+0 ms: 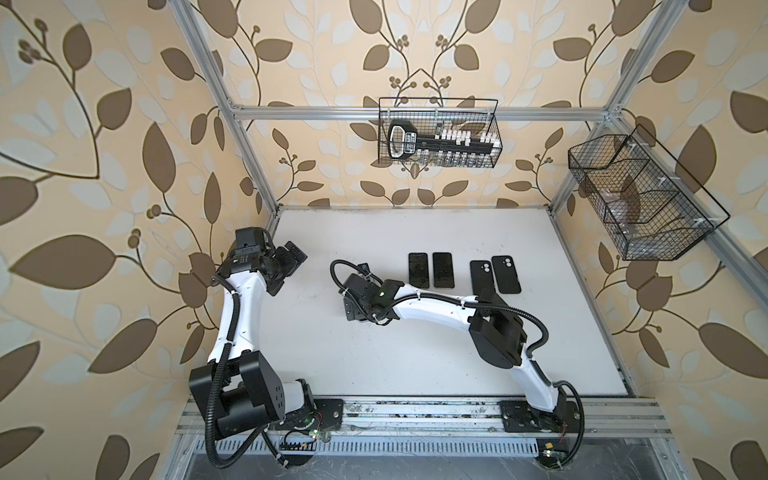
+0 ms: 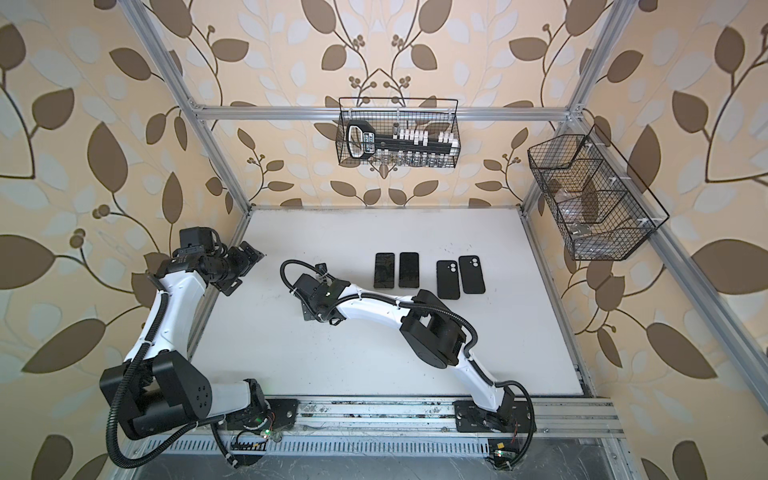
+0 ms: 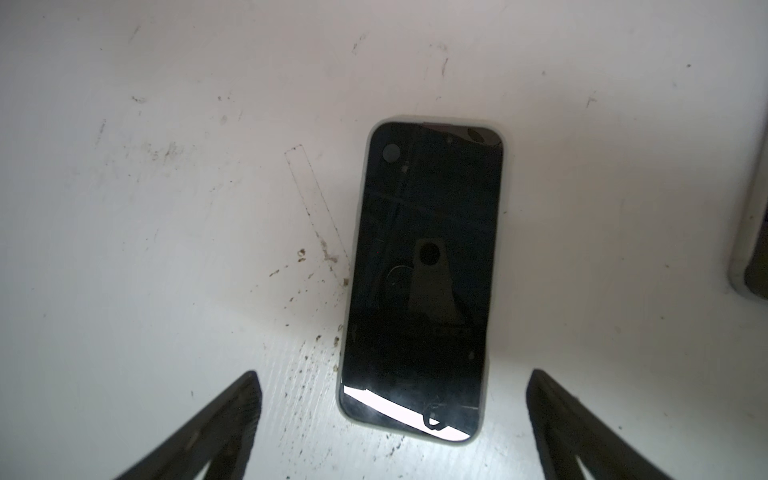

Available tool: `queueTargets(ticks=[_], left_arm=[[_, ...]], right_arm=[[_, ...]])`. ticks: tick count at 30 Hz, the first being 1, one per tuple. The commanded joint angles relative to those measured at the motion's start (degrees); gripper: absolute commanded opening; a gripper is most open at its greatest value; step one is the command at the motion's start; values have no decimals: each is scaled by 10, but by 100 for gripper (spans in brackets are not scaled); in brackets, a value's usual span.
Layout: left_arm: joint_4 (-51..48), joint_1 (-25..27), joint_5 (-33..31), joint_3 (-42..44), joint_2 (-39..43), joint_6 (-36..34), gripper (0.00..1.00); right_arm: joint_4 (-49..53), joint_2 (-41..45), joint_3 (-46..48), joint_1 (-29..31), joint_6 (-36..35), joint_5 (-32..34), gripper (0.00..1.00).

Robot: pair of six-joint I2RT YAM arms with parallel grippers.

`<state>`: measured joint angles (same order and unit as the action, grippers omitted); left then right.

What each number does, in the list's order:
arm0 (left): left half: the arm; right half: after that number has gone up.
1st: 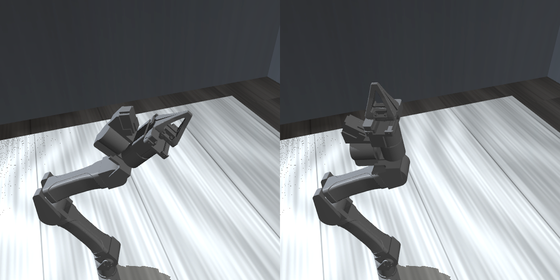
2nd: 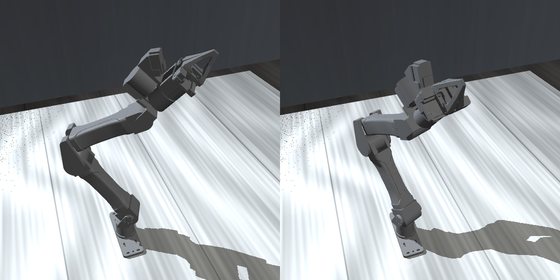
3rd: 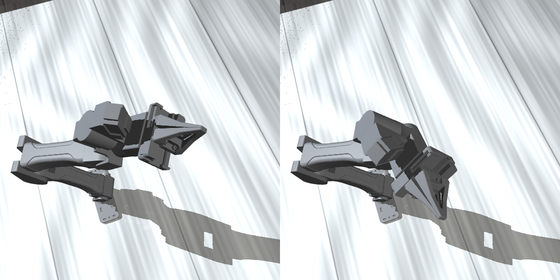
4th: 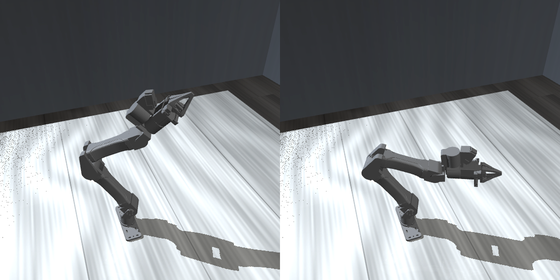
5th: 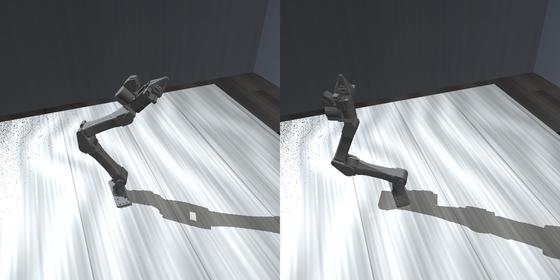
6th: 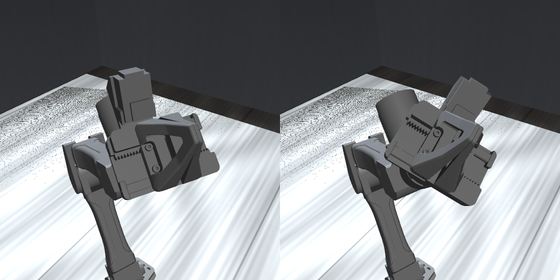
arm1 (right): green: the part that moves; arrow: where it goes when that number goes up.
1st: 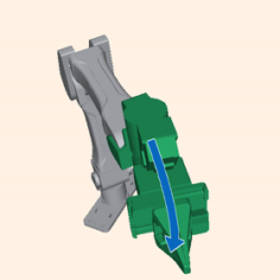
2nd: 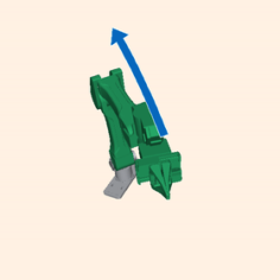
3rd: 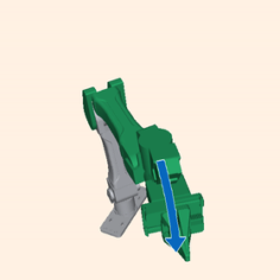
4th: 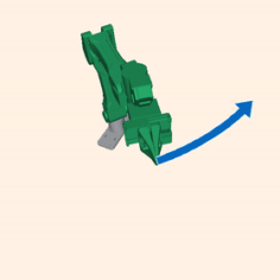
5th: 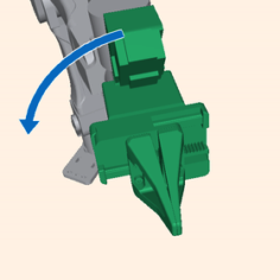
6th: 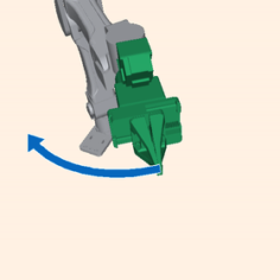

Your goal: Take the phone out of the phone case

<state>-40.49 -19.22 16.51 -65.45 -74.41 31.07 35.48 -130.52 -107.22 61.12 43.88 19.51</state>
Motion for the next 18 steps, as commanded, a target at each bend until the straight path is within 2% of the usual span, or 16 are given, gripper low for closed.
queueTargets(ticks=[1,18], left_arm=[[1,-6,12,2,16,-6,99],[-2,-6,3,3,22,-7,99]], right_arm=[[45,-29,-26,-2,2,3,97],[67,-71,-60,-10,-19,-26,92]])
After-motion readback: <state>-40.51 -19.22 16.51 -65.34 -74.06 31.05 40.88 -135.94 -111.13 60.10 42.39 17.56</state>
